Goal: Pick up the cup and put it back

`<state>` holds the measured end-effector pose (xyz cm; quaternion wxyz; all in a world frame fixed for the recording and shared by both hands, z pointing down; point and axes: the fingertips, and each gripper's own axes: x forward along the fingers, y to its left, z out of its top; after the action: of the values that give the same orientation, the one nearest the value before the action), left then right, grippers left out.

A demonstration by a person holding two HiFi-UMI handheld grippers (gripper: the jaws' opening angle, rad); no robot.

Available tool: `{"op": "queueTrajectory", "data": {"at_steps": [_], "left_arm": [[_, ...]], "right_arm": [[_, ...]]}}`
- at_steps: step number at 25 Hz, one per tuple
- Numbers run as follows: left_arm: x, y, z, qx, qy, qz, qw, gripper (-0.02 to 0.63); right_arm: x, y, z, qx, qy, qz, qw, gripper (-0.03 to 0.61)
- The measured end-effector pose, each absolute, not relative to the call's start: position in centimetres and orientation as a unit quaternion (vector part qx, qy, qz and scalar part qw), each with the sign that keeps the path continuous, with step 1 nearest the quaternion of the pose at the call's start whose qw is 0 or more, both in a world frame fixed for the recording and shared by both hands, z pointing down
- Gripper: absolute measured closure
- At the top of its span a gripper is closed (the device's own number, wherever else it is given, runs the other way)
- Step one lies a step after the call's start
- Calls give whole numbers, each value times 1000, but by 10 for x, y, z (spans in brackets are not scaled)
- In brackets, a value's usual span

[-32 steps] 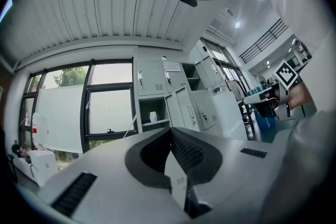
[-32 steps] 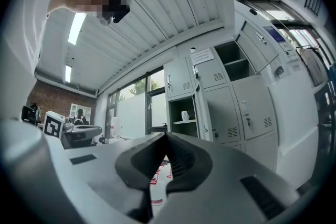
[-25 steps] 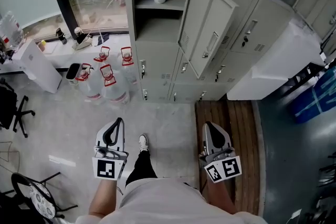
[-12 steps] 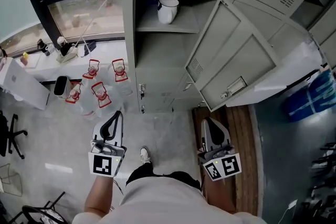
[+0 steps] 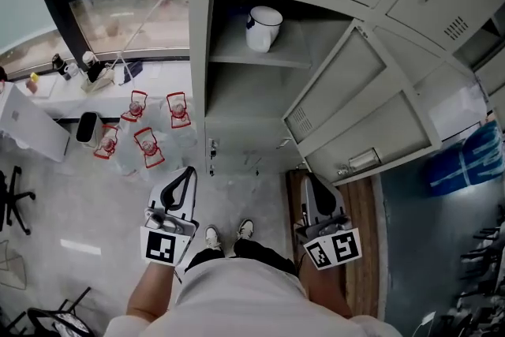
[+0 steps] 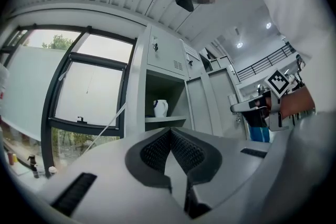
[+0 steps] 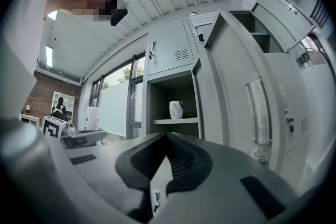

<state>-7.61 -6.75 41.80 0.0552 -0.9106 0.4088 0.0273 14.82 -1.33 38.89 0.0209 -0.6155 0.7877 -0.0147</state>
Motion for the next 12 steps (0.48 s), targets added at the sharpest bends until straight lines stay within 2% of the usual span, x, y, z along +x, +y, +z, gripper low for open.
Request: {"op": "queueTrajectory", "data": {"at_steps": [12], "left_arm": [[-56,-90,399,-888,450,24,89,592]], "right_arm": [[155,-72,372,-548,835,5,43,561]]}}
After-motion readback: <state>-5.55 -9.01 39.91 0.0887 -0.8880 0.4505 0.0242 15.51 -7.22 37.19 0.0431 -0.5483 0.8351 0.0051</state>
